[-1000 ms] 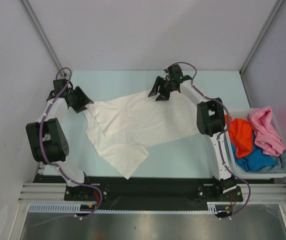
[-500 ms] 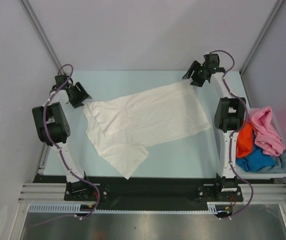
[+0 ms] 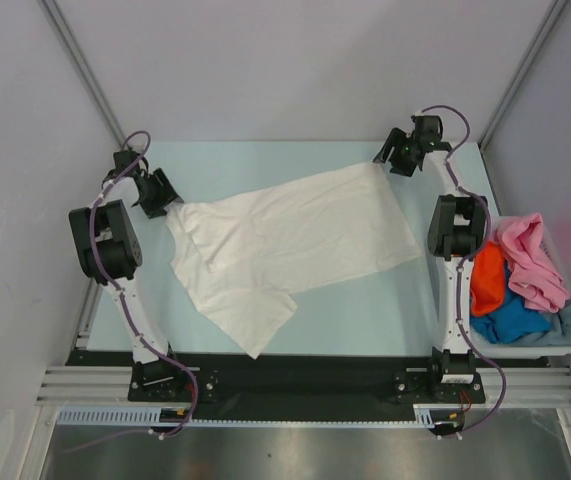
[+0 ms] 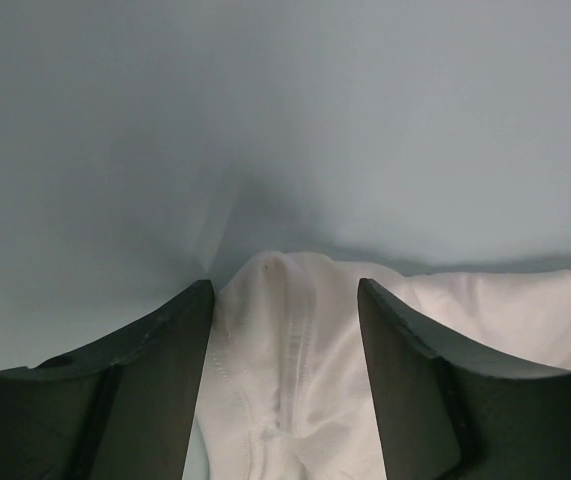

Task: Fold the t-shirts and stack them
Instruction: Fold the tshirt

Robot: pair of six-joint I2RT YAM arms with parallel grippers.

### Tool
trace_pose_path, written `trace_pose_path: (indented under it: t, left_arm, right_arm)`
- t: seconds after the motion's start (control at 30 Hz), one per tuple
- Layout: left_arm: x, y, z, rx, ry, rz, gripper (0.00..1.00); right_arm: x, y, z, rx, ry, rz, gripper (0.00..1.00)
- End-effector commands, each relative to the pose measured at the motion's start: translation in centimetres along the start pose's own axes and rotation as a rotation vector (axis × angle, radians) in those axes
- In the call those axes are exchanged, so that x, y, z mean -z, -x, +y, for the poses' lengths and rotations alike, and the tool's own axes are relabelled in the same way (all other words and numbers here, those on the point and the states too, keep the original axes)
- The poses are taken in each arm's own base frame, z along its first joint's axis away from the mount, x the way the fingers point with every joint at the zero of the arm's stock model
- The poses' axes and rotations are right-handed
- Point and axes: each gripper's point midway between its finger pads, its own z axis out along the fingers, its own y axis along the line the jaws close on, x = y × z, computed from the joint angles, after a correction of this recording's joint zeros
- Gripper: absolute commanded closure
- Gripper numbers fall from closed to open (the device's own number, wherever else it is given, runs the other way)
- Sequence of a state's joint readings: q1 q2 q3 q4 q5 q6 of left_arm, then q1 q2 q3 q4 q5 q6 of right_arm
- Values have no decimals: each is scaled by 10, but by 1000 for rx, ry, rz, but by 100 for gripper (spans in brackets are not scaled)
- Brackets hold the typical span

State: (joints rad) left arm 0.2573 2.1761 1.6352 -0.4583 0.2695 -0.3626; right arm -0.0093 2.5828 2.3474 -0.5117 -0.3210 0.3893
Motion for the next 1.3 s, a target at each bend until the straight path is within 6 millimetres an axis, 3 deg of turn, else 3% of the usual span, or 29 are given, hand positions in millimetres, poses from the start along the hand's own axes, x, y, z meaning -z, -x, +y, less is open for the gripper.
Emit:
trace_pose_path:
  t: [0.0, 0.1, 0.4, 0.9, 1.0, 1.1, 1.2, 1.23, 1.27]
  left_arm:
    - [2, 5, -7, -32, -25, -8, 35]
    - [0, 3, -8, -26, -31, -1, 37]
    - [-3, -4, -3, -17, -17, 15, 46]
    - [-4, -3, -4, -4, -24, 17, 60]
    - [-4, -3, -3, 0, -24, 16, 66]
    - [-3, -1, -1, 8, -21, 11, 75]
    - [-3, 2, 1, 14, -24, 4, 83]
    - [-5, 4, 0, 14, -33, -1, 91]
    - [-6, 6, 1, 18, -35, -4, 96]
  right_arm:
    - [1, 37, 8, 53, 30, -118, 30]
    - [-5, 37, 7, 58, 41, -129, 31]
    - [-30, 14, 8, 33, 87, -87, 39]
    - [-53, 6, -1, -31, 99, -97, 46]
    - [-56, 6, -1, -41, 104, -99, 53]
    - [-58, 3, -3, -56, 102, -97, 67]
    - [-58, 9, -5, -72, 89, -124, 73]
    - [-58, 10, -6, -78, 83, -131, 85]
    - [-58, 15, -11, -87, 59, -152, 90]
